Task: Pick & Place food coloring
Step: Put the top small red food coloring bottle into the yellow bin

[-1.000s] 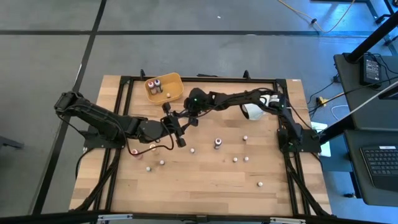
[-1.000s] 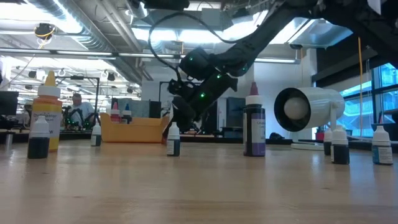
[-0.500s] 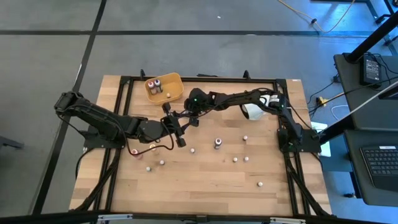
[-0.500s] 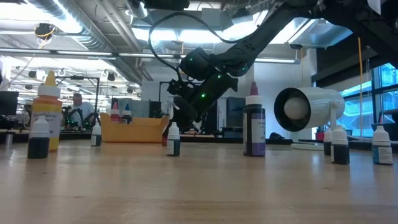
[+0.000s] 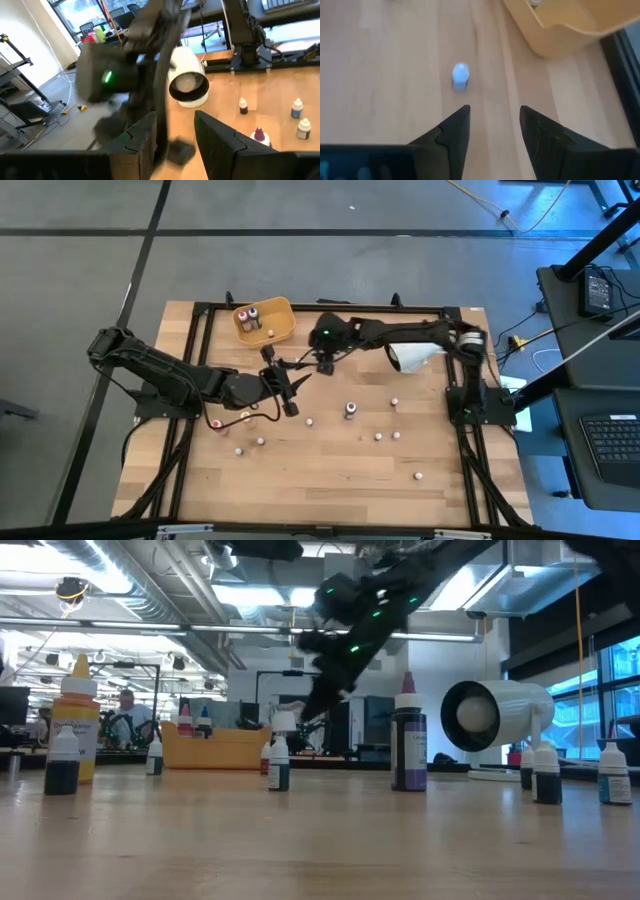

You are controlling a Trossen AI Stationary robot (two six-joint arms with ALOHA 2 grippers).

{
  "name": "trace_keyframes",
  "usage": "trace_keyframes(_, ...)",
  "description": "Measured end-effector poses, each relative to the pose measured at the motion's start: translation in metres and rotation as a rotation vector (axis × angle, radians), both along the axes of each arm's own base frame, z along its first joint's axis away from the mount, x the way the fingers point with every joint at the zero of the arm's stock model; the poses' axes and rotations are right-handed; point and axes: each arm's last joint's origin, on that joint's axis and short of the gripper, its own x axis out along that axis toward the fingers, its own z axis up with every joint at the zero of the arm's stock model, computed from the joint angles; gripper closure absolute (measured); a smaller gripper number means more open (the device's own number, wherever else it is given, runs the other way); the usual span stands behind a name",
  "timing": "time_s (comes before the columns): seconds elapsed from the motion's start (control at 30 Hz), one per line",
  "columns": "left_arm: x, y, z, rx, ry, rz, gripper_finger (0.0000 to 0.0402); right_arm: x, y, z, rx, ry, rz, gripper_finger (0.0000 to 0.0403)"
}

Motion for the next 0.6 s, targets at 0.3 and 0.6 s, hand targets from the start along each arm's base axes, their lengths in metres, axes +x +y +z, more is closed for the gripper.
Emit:
trace_keyframes(0.3, 0.001, -0.003, -0.003, -0.032, 0.032, -0.121, 0.0272, -0.105, 0.043, 0.033, -0.021, -0.219, 0.002, 0.0228)
trace_keyframes(0.6, 0.005, -0.006, -0.007, -0.076, 0.044, -0.214, 0.0272, -0.207, 0.107, 0.05, -0.03, -0.435, 0.182, 0.0228)
